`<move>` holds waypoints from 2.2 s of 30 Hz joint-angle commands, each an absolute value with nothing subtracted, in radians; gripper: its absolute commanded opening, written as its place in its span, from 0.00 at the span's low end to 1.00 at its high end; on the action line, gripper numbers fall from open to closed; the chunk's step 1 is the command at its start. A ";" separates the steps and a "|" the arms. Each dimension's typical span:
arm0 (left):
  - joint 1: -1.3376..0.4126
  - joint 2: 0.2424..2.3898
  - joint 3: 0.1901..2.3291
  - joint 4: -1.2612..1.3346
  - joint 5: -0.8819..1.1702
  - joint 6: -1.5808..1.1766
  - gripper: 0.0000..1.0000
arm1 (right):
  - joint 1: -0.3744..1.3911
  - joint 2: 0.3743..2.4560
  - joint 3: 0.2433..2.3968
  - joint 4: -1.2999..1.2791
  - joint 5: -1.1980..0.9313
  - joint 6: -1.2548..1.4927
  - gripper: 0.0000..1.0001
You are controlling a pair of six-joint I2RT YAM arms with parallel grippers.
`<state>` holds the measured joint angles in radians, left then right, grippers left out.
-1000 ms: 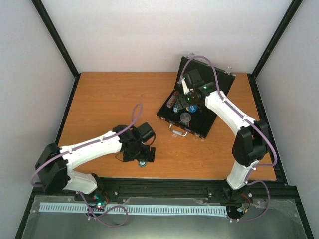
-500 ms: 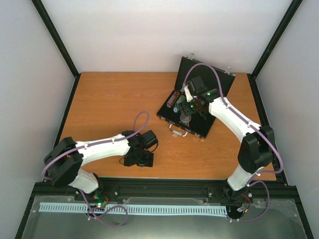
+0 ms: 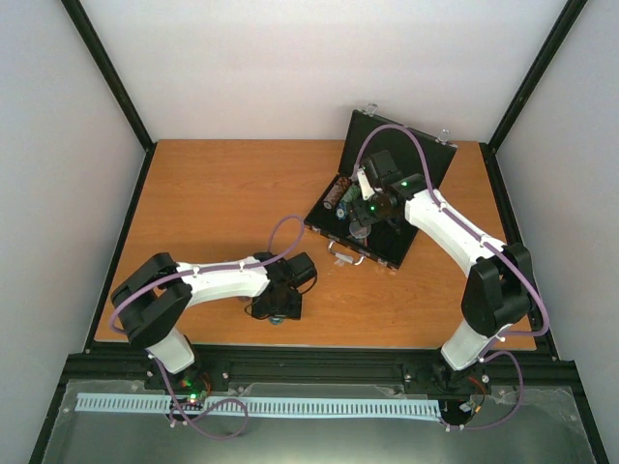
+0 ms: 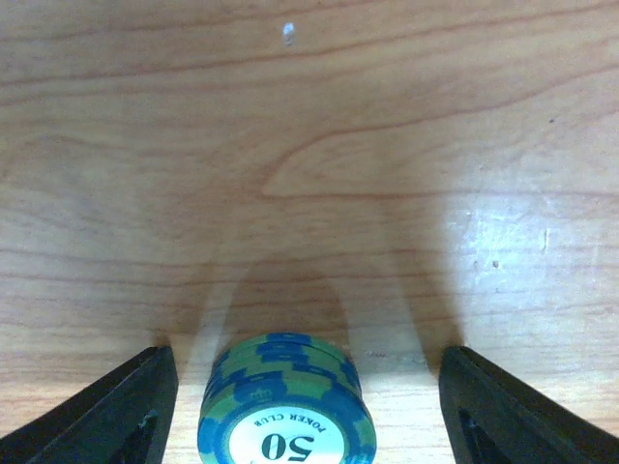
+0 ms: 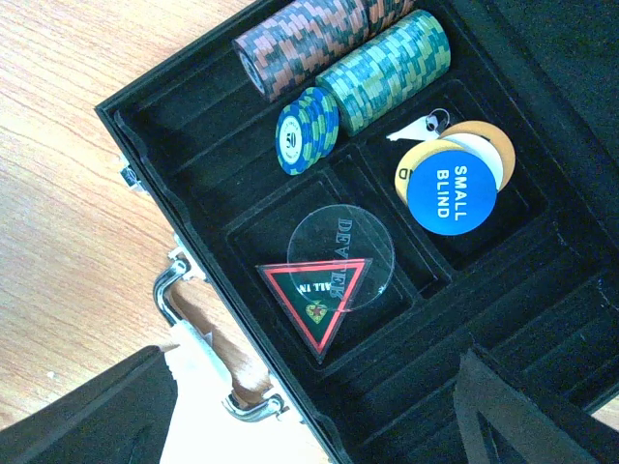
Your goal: Pack up texas hold em set
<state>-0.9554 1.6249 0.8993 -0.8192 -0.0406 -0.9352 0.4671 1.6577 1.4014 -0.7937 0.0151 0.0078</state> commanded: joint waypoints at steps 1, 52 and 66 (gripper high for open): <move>-0.965 1.659 0.900 -0.788 -0.053 -0.945 0.74 | 0.469 1.632 1.396 -0.788 0.026 -0.009 0.80; -0.969 1.637 0.809 -0.719 0.025 -0.947 0.01 | 0.469 1.575 1.323 -0.773 0.038 -0.015 0.80; -0.969 1.430 0.989 -0.863 -0.017 -0.970 0.01 | 0.469 1.534 1.296 -0.761 0.039 0.011 0.79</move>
